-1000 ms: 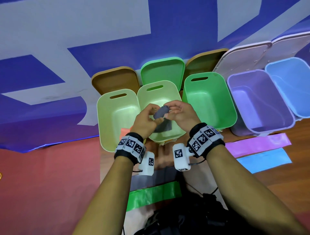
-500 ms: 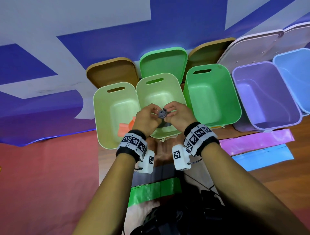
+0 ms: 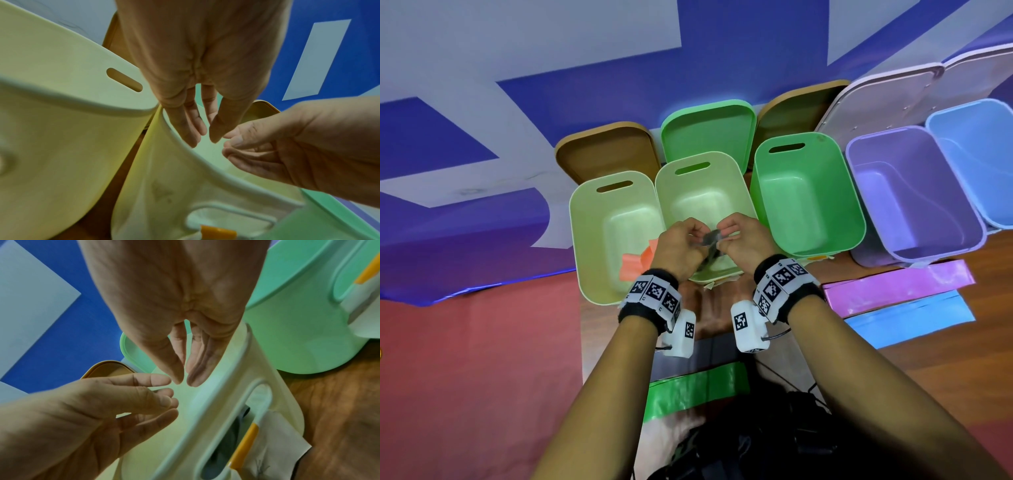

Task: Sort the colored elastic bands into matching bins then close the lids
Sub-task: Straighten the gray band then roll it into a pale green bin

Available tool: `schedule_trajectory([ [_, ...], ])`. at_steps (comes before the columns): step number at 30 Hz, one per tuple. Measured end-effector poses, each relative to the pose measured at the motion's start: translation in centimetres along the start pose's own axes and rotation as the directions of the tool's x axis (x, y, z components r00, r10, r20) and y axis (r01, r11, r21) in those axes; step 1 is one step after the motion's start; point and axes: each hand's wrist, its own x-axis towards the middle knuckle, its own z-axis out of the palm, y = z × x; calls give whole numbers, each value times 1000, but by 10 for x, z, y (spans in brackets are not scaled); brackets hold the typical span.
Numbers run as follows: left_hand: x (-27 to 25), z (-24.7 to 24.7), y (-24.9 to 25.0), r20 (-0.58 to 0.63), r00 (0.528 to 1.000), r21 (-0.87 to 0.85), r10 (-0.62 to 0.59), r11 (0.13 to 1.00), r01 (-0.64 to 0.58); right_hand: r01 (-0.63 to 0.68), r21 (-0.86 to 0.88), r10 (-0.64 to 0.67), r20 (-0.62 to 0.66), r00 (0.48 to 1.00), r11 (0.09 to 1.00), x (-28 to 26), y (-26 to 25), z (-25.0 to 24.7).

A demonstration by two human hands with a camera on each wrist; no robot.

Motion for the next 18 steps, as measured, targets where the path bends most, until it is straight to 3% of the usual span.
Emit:
schedule_trajectory([
  [10, -41, -18, -1, -78, 997, -25, 27, 999, -29, 102, -72, -101, 24, 995, 992, -36, -23, 5],
  [18, -97, -48, -38, -184, 983, -49, -25, 999, 16, 161, -71, -149, 150, 977, 984, -76, -38, 42],
])
